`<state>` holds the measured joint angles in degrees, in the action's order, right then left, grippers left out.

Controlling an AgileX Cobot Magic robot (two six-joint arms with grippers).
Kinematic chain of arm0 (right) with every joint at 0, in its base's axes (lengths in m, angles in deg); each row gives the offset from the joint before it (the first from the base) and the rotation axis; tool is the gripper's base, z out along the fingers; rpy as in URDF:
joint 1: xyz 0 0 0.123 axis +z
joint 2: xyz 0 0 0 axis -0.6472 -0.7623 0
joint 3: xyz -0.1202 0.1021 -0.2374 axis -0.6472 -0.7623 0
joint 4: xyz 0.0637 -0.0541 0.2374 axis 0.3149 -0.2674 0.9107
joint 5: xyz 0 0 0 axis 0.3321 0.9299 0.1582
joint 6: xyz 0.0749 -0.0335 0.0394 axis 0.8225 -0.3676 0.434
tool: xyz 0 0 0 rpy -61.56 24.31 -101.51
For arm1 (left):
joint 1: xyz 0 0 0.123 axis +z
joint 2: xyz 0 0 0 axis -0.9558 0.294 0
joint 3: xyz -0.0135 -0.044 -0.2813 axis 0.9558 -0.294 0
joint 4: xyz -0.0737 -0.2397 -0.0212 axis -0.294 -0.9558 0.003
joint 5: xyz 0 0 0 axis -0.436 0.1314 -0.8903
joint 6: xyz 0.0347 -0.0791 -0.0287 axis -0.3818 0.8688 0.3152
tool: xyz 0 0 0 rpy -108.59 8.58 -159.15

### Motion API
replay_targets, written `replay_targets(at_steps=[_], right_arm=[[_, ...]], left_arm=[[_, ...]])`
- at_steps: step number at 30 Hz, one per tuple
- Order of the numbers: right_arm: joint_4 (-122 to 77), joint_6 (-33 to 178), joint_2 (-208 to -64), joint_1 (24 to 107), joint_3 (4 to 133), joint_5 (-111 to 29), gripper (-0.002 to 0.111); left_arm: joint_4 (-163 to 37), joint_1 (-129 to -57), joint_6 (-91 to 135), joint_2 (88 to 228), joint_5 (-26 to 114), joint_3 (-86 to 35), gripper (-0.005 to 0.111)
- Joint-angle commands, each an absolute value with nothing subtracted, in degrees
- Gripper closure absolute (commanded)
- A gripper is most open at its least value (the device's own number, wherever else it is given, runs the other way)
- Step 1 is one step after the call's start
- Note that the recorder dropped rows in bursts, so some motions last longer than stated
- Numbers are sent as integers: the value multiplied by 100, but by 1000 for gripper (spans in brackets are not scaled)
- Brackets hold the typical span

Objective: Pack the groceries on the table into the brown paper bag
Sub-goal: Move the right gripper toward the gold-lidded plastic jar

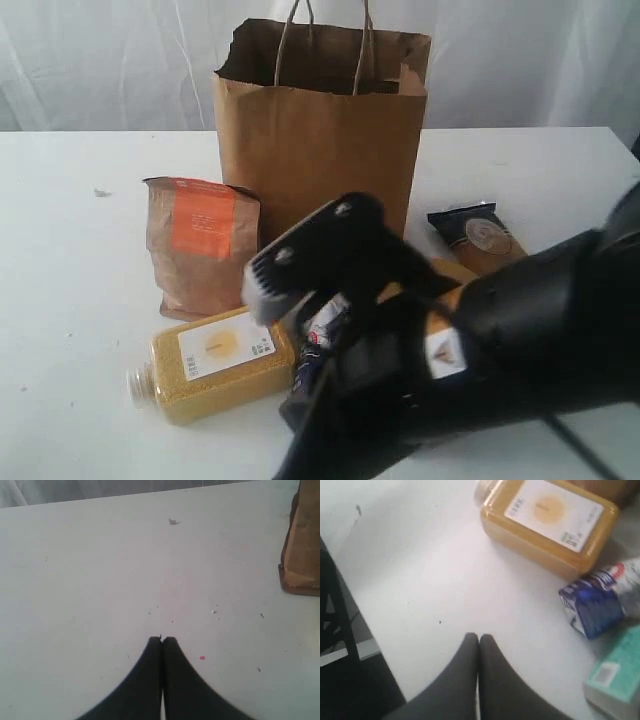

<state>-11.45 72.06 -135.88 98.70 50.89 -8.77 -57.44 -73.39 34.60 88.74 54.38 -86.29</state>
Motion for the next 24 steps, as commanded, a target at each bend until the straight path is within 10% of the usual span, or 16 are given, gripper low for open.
replay_targets(at_steps=[1,24], right_arm=[[-1718,7292,-14411,10043,5098,-1521,108],[-7411,12802,-15045,9912,4813,2406,108]], left_arm=[[-5745,-7371,3444,8849,5424,-8634,107],[-5745,-7371,3444,8849,5424,-8634,107]])
